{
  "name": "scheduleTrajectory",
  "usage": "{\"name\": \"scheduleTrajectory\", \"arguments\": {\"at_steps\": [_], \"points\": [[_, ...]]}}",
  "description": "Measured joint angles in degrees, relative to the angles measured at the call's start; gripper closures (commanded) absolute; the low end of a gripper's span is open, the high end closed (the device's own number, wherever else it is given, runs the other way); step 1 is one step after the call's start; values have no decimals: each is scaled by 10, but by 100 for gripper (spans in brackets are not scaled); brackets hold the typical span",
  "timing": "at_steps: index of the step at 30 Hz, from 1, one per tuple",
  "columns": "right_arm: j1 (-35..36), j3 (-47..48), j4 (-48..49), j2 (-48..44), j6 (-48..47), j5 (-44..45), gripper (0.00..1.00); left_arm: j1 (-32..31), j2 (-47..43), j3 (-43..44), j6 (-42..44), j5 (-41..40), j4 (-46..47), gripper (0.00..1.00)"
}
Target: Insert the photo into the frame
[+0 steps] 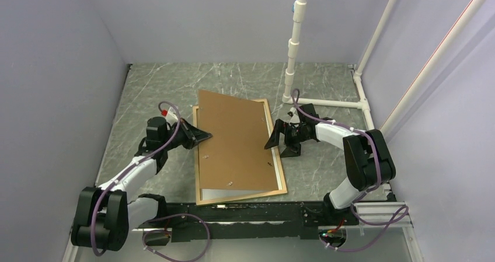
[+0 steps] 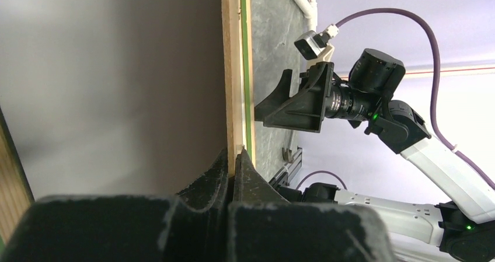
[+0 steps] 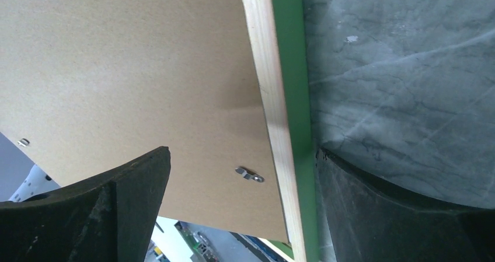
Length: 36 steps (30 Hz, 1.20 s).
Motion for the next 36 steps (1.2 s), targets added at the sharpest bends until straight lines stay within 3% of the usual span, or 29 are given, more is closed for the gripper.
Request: {"name": "scheduleTrajectory", "arguments": {"at_steps": [13, 22, 29, 36], "points": [[9, -6, 17, -1, 14, -1, 5, -43, 47, 3, -26, -30, 67, 100], [15, -19, 33, -14, 21, 9, 5, -54, 36, 11, -19, -64, 35, 100], [22, -19, 36, -14, 21, 9, 4, -60, 36, 63, 31, -87, -61, 75], [30, -23, 36, -14, 22, 2, 5, -66, 37, 88, 103, -138, -179, 35]]}}
